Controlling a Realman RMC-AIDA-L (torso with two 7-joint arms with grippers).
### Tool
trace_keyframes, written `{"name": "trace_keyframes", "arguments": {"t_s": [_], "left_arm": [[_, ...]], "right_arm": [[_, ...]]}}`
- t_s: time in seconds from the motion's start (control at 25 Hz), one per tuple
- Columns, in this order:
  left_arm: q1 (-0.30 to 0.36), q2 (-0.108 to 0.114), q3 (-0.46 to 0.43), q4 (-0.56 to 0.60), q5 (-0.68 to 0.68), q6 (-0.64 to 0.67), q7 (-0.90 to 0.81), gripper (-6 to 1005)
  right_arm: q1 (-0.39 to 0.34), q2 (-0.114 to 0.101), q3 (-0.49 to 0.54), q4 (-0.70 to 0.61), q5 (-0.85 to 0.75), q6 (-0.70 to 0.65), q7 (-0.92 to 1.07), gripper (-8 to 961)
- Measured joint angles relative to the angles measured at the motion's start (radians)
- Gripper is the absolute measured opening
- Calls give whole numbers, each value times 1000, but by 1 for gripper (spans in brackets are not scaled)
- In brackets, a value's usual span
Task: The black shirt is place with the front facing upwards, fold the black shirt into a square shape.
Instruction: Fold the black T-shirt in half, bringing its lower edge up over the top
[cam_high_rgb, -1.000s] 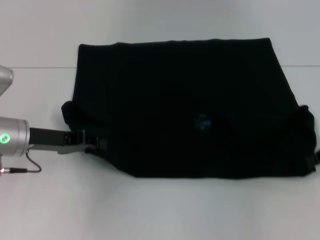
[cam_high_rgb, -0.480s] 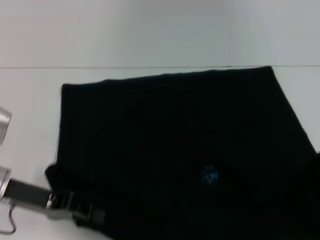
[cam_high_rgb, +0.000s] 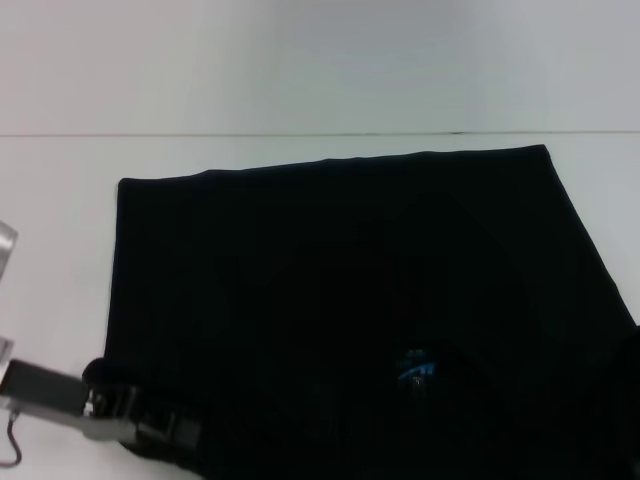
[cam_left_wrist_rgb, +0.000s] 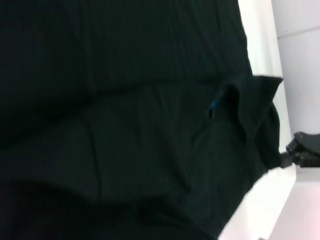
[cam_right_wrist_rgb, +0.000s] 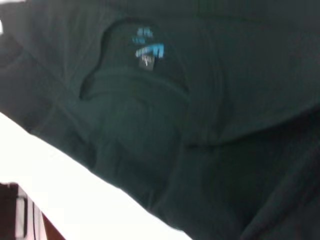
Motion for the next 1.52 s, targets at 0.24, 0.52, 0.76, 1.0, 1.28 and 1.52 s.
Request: {"name": "trace_keyframes", "arguments": {"t_s": [0.24,0.52,0.76,1.0,1.28,1.52], "left_arm": [[-15,19,-191,1,-5,-75,-6,61],[-44,22,-350,-5,-45,-234,-15,65],[-78,-5,-355,-20,-147,-417,10,70],[-102,-45,-352,-26,-234,-580,66,74],[-122,-67,-349,-29,-295,-716,120,79],[-154,-88,-348,-33,-309,-813,165,83]], "right_arm": [[14,-18,164,30,35,49,8,26],[19,-35,312,74,259,205,92,30],[43,-19,311,179,460,442,77,34],[68,41,311,200,569,623,19,37],[96,65,311,202,625,728,-28,41],[125,81,308,211,644,813,-68,44]]}}
